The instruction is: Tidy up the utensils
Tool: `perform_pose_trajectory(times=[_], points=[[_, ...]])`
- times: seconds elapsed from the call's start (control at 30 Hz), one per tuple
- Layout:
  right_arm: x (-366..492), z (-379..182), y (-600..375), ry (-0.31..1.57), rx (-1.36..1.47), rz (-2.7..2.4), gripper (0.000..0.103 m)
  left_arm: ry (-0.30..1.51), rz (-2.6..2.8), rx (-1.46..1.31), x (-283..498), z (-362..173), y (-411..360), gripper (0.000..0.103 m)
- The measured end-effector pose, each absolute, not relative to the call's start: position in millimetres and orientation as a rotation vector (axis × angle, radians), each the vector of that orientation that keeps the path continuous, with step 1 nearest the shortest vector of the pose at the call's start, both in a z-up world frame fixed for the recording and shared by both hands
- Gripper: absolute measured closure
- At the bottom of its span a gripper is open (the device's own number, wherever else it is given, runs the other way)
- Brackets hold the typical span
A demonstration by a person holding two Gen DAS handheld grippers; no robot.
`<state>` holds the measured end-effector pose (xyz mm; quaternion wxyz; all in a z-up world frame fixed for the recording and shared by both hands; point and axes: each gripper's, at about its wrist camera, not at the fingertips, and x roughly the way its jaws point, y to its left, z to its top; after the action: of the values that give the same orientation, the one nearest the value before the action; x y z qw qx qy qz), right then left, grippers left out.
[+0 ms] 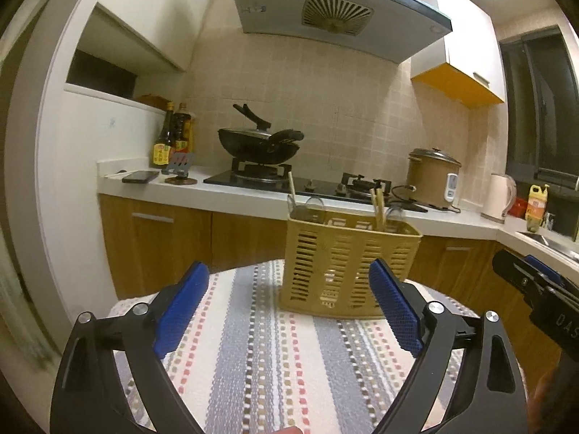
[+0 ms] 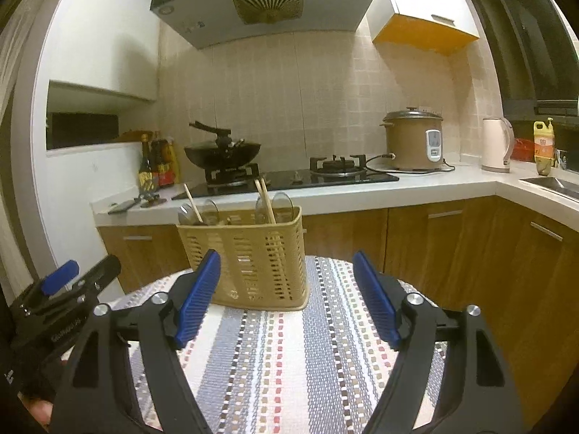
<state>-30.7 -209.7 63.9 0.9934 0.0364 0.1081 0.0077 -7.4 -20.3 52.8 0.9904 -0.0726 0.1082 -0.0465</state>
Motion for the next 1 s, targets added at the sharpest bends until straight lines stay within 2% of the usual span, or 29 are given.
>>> perform_pose_trajectory(times=[0.37, 1.0], points=[[-42.5, 87.1, -203.9, 0.247, 0.059, 0.002, 0.027, 0.277, -0.089, -0.081, -21.0, 81.2, -28.7, 0.013], [-40.7, 83.5, -202.0, 0.271, 0.060, -0.007, 0.027, 0.294, -0.086, -0.077, -24.5, 77.8, -33.2, 0.013]])
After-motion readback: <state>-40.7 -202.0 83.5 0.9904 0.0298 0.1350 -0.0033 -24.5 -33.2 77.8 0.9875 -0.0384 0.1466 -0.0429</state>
